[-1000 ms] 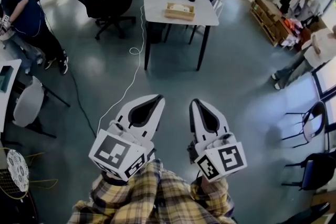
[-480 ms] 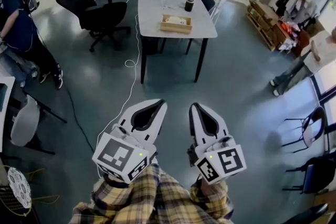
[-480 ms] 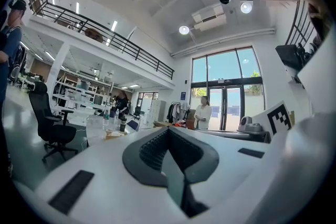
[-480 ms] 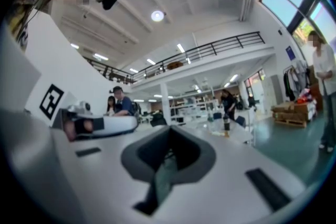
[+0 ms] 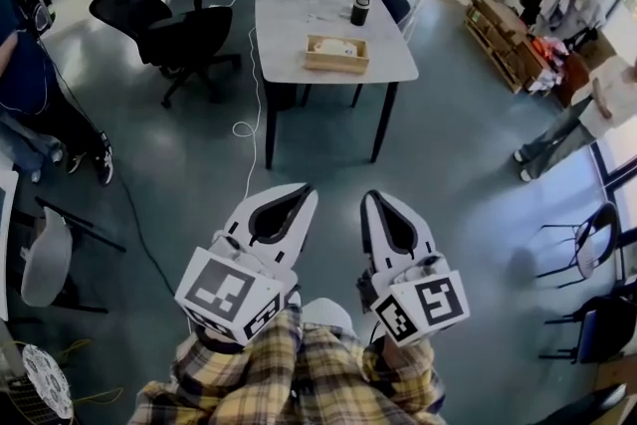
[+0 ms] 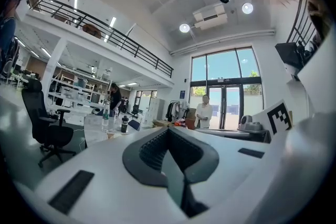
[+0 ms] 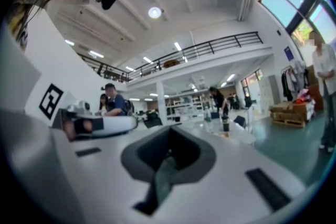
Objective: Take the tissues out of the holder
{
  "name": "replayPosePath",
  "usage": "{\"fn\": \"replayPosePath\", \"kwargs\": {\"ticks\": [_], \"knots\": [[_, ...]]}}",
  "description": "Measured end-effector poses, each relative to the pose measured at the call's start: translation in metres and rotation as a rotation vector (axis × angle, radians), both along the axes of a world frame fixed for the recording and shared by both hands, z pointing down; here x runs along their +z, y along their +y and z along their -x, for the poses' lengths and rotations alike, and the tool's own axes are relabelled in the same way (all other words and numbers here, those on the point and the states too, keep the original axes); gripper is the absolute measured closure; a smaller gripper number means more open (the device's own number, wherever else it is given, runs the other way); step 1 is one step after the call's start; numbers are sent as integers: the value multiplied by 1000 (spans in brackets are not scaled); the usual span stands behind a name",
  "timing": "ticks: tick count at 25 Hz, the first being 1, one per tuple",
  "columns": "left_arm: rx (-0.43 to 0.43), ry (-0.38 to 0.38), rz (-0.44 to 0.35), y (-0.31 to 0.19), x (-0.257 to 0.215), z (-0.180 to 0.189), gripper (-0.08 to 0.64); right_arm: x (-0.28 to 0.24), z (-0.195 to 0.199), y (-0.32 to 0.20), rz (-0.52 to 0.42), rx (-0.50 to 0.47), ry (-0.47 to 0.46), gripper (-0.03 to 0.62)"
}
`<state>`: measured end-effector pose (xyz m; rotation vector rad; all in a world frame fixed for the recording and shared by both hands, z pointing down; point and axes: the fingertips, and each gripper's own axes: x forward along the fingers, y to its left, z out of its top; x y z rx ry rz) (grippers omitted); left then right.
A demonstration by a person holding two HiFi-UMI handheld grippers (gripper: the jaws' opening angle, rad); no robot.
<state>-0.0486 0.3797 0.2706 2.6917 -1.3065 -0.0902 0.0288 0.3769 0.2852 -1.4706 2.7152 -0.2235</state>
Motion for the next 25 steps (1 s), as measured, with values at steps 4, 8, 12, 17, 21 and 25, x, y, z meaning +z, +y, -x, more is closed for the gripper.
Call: {"fn": "replayPosePath", "kwargs": {"ticks": [4,8,12,17,21,25], "knots": [[8,-11,17,-23,7,4,543,6,5,-24,19,3,6,581],[13,-9,33,-49,14,3,543,12,6,-52,35,4,2,582],[8,-9,42,-88,21,1,543,21,6,-91,48,-8,5,581],[-16,-5,38,-155,22,-6,543,20,-4,-156,44,-13,6,582],[-36,3,42,-209,22,-17,543,20,-12,-208,51,-43,3,582],[-51,8,49,-255,21,-30,543,19,-20,-255,57,-69,0,582]]}}
